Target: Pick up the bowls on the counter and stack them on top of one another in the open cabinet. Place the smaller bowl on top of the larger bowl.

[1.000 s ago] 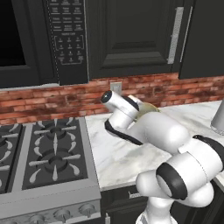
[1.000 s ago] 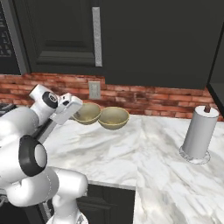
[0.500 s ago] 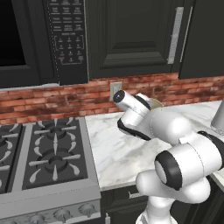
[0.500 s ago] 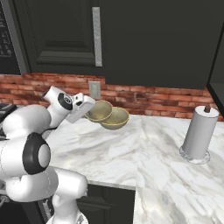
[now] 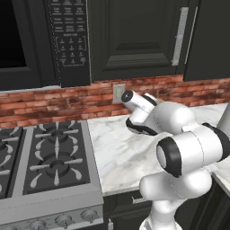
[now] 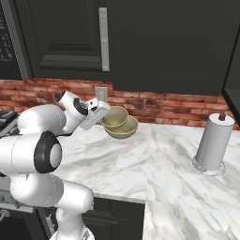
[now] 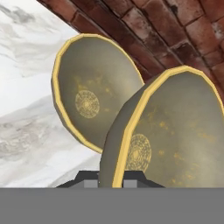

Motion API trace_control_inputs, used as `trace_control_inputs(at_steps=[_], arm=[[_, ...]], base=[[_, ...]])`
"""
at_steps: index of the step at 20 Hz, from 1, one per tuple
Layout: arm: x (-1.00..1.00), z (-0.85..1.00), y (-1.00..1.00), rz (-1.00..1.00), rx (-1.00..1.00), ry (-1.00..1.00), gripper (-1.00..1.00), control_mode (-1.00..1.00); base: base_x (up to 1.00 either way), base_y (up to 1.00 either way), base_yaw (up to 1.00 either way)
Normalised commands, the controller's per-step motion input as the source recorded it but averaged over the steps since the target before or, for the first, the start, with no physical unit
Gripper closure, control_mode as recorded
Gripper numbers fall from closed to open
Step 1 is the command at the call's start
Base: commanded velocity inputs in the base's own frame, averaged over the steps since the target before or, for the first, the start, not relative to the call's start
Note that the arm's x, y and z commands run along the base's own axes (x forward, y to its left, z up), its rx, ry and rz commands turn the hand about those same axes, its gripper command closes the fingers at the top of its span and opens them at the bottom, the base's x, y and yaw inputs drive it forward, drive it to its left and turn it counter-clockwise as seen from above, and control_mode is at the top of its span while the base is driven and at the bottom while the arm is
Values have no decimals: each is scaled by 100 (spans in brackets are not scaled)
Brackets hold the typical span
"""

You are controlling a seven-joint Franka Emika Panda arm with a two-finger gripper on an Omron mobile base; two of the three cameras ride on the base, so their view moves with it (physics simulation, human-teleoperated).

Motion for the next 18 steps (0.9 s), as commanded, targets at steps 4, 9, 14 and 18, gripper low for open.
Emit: trace_control_inputs(at_steps=[4, 9, 14, 18], arm=[[26, -3, -7, 0, 0, 1, 100, -100], [22, -13, -2, 0, 0, 0, 100, -100], [12, -21, -1, 0, 0, 0, 100, -100], [13, -17, -11, 0, 0, 0, 100, -100]], base=[[0, 0, 0], [0, 0, 0], [0, 0, 0], [0, 0, 0]])
